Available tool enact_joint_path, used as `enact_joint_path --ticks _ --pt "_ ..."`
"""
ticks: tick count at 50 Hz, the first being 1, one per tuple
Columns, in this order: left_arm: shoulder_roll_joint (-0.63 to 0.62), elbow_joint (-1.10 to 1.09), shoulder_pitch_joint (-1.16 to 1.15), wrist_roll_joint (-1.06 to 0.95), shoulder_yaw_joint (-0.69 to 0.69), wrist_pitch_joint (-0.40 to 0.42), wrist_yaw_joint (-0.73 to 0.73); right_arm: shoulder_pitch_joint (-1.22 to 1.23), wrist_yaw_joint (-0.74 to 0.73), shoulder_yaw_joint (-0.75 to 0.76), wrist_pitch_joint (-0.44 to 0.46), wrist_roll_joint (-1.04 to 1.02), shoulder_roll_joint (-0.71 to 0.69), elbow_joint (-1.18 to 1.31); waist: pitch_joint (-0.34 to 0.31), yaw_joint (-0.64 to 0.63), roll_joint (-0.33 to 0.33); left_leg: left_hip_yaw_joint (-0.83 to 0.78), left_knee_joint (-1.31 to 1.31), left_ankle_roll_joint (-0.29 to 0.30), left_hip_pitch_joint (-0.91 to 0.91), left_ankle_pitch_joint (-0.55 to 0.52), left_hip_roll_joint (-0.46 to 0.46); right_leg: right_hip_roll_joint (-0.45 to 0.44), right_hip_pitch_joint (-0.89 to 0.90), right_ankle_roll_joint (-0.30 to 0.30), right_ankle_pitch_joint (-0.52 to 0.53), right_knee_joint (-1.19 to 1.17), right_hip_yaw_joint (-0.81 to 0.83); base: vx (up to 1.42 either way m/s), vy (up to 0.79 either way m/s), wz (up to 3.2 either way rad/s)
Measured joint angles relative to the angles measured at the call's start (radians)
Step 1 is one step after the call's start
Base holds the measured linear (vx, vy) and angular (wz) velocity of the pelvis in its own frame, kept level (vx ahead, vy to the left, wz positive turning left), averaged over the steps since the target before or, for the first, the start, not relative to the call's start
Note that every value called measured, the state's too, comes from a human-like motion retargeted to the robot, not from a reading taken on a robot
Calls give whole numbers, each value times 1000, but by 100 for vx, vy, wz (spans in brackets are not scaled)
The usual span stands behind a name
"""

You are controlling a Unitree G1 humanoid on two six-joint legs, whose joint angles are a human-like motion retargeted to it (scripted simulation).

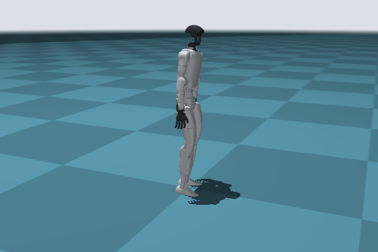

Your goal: Upper body actions

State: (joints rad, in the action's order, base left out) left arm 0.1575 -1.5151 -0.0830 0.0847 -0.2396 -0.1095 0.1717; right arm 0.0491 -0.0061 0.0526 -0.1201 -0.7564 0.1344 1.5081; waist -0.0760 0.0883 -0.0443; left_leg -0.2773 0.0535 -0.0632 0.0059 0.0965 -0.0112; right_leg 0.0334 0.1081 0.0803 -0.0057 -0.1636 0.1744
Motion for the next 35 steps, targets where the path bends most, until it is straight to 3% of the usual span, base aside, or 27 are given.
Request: enact_joint_path --ticks 7,13,22,28,35 --pt "9 3 -1 -9 -10 -12 1 -35 -17 14 8 7 5 29 -9 3 -9 14 -20 6 22 -14 -14 45 -51 0 -17 44 90 3 -9 10" --pt "-3 8 6 -21 -20 -15 -6 -52 -17 42 51 -13 17 83 14 2 -5 50 -24 19 11 -30 -21 42 -77 -27 -28 92 116 3 -11 34" --pt "-24 29 9 -2 37 4 6 -36 -23 63 41 -9 29 49 -2 20 29 47 -11 41 6 -37 8 16 -104 -49 -30 131 142 -3 -10 17" --pt "-21 16 8 12 46 3 15 -12 -25 168 19 11 44 2 -5 34 36 36 -9 57 2 -40 26 5 -102 -58 -29 142 145 -7 -9 -2" --pt "-15 5 9 10 32 -5 21 44 0 397 15 111 159 1 7 39 40 31 -14 64 8 -40 37 -6 -103 -62 -34 143 143 0 0 0"
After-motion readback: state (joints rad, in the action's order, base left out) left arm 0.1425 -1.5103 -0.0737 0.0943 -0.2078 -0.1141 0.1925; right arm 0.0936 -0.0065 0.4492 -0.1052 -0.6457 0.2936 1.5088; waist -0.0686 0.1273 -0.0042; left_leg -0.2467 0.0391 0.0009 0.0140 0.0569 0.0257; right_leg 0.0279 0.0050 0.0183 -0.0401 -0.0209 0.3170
